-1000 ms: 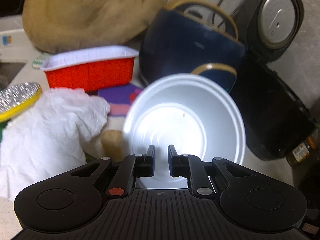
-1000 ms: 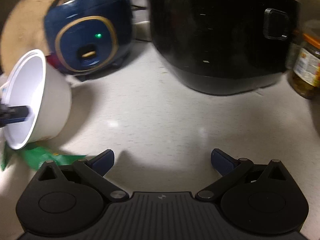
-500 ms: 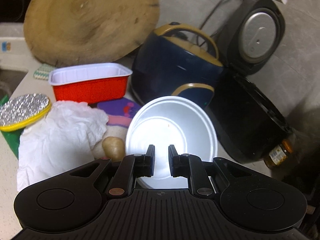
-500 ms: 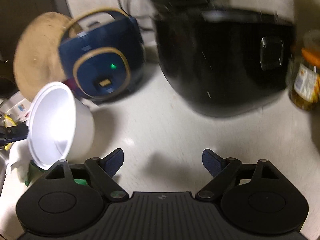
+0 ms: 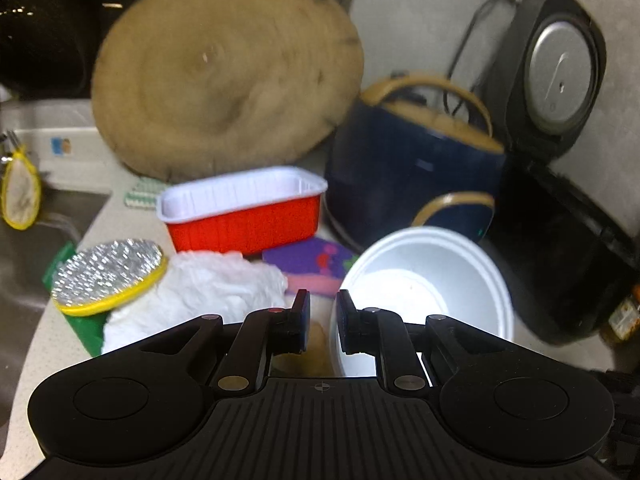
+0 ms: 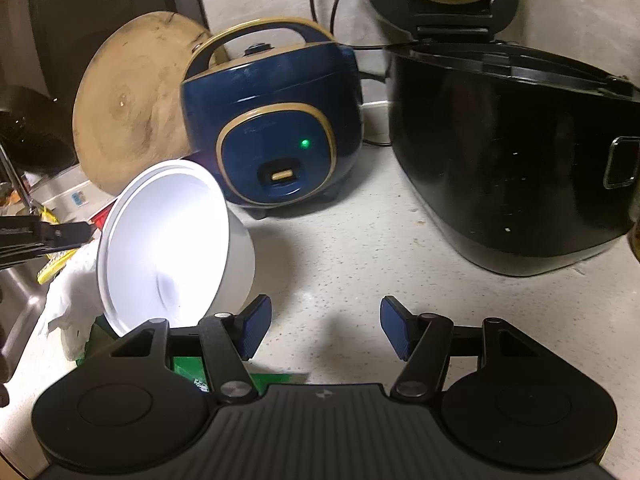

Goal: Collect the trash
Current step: 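Grasp the garlic bulb with the right tool while the left tool holds the bowl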

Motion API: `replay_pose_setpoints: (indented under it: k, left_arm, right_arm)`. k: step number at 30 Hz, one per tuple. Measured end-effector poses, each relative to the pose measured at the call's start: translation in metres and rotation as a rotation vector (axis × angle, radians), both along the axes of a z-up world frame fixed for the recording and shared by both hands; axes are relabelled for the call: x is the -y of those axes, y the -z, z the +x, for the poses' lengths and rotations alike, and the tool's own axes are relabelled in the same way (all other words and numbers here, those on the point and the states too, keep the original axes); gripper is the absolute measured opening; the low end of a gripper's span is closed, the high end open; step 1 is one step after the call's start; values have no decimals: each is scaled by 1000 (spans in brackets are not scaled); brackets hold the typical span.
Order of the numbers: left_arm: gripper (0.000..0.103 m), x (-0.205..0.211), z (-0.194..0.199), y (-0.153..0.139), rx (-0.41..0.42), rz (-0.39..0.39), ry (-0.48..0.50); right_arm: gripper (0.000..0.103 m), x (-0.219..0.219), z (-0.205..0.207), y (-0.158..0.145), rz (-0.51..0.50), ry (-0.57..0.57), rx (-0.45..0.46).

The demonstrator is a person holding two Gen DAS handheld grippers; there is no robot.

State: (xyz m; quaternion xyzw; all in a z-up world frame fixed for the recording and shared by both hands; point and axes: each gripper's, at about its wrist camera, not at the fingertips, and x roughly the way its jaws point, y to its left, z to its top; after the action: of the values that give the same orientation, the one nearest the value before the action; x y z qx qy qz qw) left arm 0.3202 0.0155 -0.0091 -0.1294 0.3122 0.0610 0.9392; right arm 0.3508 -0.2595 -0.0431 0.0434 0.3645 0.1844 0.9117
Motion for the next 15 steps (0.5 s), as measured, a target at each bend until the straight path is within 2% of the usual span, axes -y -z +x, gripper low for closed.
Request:
replay_pose_setpoints:
  k: [1,3,7,9,12,14,15]
  left_arm:
    - [17,1,5,4,-14,2,-2]
    - [17,1,14,12,-35,-16,-3]
    - [17,2,20,23,-35,-102,28]
    - [18,7,21,27,-48,-115,67]
    - [13,13,25,33,-102,-134,106]
    - [13,9,18,33,-79,-197,87]
    - [13,8,13,31,-62,-205,80]
  right_arm:
    - [58,-1,0,1,1,-5,1]
    - [45,-5,2,3,-3,-22,-1]
    - [44,-6,5,6,0,-21,-20]
    - [44,-8,3,5,15,-35,-21]
    - [44,-12,-2,3,4,-45,-12]
    - [43,-12,-4,2,-4,-44,-8]
    - [43,-12,-5,2,-9,-41,-4]
